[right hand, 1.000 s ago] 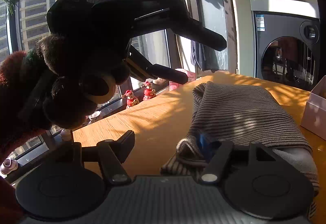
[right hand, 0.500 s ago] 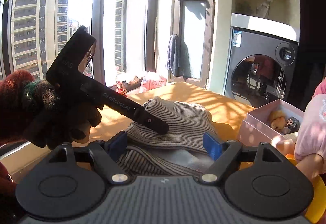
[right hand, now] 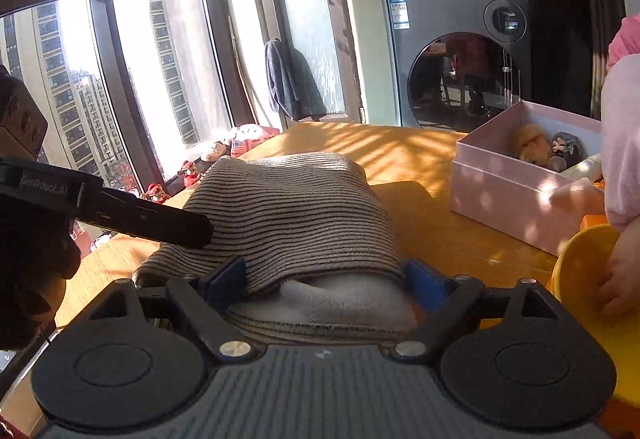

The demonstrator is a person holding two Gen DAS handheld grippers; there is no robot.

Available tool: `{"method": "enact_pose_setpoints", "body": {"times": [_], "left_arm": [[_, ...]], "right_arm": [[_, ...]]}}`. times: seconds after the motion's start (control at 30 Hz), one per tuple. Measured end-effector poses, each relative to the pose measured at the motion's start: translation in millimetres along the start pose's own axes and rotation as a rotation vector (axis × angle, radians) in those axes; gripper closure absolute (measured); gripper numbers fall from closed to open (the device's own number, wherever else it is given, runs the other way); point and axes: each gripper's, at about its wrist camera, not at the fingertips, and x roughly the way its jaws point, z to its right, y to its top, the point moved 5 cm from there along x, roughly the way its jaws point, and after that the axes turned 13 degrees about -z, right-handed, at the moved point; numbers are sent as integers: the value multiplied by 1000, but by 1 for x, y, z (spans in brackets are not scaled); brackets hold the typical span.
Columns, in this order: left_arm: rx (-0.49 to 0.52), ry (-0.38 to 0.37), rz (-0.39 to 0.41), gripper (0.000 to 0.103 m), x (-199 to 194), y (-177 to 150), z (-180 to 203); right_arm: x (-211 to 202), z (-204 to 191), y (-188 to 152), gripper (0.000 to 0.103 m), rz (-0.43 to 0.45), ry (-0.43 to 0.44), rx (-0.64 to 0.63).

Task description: Fold clothes

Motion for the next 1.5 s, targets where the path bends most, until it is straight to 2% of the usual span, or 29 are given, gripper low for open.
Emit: {"method": "enact_pose_setpoints", "body": {"times": [0.33,0.97,1.13,1.27,1.33,1.4,1.43,1.5], "left_arm": [[-67,1,-28,9,8,-3,-18],[-78,-4,-27,8,6,-8,-18],[-72,-7,-21,9,3,-10,-16],[-74,-9,-16,10,1,-16,-15],[-75,-21,-15,13,-1,-18,-13],[-75,-44,-22,20,-2,-20,-12],[-75,-56,-26,22,-3,-21,-11],[-83,-76,-35,21,-2,-23,-11]], "right_arm": [[3,-11,-1,13,20,11,-17],[-2,-11,-4,12,17,21,-15],[-13,2,5,12,3,71,4],[-27,17,17,12,9,72,14],[-29,23,23,13,-23,116,32],[-22,27,26,22,-80,166,59],[-17,29,26,23,-117,190,74],[-4,30,26,23,-161,180,83]]}}
